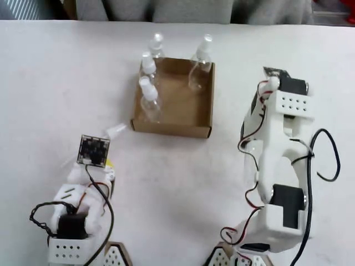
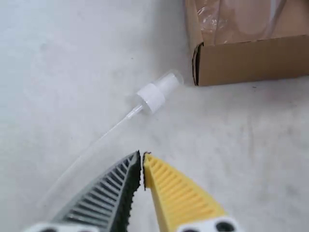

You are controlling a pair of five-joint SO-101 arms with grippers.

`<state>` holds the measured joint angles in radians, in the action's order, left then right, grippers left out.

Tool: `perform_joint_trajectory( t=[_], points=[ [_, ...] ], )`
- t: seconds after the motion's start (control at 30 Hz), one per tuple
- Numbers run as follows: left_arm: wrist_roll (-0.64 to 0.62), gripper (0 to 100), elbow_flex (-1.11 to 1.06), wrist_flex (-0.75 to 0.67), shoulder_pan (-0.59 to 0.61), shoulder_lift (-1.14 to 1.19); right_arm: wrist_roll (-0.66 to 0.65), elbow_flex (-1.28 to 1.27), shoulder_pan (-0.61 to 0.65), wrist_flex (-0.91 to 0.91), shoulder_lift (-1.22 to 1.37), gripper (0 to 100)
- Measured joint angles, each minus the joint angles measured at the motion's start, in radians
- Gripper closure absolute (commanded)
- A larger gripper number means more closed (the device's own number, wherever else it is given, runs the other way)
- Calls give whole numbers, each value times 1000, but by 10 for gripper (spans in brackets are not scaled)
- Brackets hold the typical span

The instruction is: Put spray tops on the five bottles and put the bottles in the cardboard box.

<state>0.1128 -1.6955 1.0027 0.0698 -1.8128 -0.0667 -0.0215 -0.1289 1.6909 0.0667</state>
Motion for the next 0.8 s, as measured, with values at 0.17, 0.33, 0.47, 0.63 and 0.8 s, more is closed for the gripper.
perform_joint_trajectory(
  t=[0.17, 0.33, 0.47, 0.63, 0.8],
  points=[
    [0, 974, 0, 0, 0, 0, -5, -143, 0, -126, -6, 982],
    [0, 974, 0, 0, 0, 0, -5, -265, 0, -336, -6, 981],
    [0, 974, 0, 0, 0, 0, -6, -334, 0, -466, -6, 980],
    [0, 973, 0, 0, 0, 0, -26, -396, 0, -571, -6, 872],
    [0, 973, 0, 0, 0, 0, -107, -427, 0, -603, -6, 793]
  ],
)
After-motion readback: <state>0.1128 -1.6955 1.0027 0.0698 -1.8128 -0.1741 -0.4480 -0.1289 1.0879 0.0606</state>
